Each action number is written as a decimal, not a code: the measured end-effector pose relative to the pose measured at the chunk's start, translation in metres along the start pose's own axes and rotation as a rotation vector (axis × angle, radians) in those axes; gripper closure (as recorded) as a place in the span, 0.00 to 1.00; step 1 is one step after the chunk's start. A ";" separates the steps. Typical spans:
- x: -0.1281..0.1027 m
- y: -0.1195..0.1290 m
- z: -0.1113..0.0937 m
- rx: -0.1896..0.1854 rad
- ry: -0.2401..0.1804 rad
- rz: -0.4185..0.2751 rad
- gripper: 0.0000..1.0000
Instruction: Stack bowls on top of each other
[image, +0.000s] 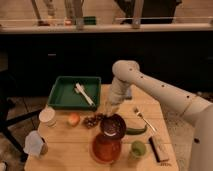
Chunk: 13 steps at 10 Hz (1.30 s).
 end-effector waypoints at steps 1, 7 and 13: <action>-0.007 0.003 0.006 -0.013 0.000 -0.007 1.00; -0.025 0.021 0.033 -0.085 0.005 -0.077 1.00; -0.028 0.021 0.034 -0.089 0.023 -0.093 1.00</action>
